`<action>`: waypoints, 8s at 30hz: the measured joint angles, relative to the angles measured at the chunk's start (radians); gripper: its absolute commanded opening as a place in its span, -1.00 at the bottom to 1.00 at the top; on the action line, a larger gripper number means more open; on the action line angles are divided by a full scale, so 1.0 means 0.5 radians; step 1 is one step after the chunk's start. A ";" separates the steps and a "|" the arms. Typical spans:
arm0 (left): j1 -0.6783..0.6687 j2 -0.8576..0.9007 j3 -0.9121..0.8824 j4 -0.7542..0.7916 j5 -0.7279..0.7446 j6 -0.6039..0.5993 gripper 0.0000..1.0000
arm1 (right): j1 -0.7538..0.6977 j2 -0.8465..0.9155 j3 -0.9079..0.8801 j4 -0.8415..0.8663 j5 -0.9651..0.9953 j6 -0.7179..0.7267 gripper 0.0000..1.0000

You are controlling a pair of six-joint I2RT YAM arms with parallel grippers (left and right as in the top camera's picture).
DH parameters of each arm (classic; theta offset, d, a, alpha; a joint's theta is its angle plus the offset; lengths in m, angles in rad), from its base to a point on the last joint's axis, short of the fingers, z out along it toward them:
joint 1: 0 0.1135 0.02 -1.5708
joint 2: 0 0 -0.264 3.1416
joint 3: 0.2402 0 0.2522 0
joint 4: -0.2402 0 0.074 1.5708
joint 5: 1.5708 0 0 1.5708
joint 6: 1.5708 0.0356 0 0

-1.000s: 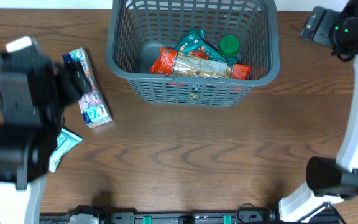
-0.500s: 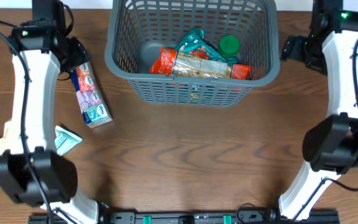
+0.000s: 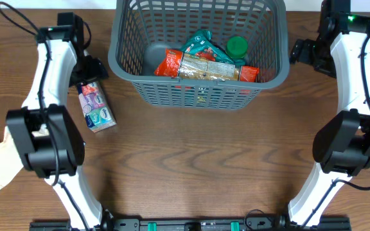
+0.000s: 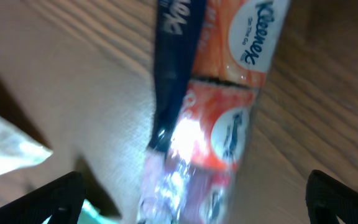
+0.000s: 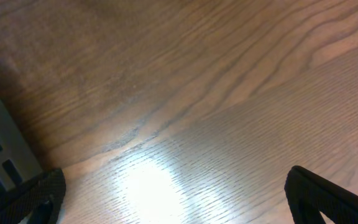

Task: Pack container
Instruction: 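Grasp the tissue multi-pack with the left gripper, then lift the tissue pack with the left gripper and drop it into the basket, then withdraw the left gripper and move it to the teal wet-wipes pouch, then lower the left gripper and grasp the teal wet-wipes pouch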

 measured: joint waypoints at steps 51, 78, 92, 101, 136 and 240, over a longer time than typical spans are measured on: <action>0.124 -1.165 -0.011 0.632 0.263 0.089 -0.88 | -0.093 0.000 0.000 -0.021 0.000 -0.091 0.99; -0.815 -0.631 -0.011 1.609 0.777 2.522 -0.89 | -0.093 0.000 0.000 -0.075 -0.008 -0.098 0.99; -0.817 -0.230 -0.011 1.503 0.777 2.585 -0.87 | -0.093 0.000 0.000 -0.098 -0.008 -0.099 0.98; -0.826 0.090 -0.011 1.457 0.780 2.567 -0.34 | -0.093 0.000 0.000 -0.134 -0.010 -0.105 0.98; -0.494 -1.392 -0.001 0.432 -0.169 1.122 0.97 | -0.095 0.000 0.000 -0.110 -0.056 -0.135 0.98; 0.867 -0.797 -1.743 0.794 0.157 2.544 0.73 | -0.095 0.000 0.000 0.015 -0.165 -0.216 0.99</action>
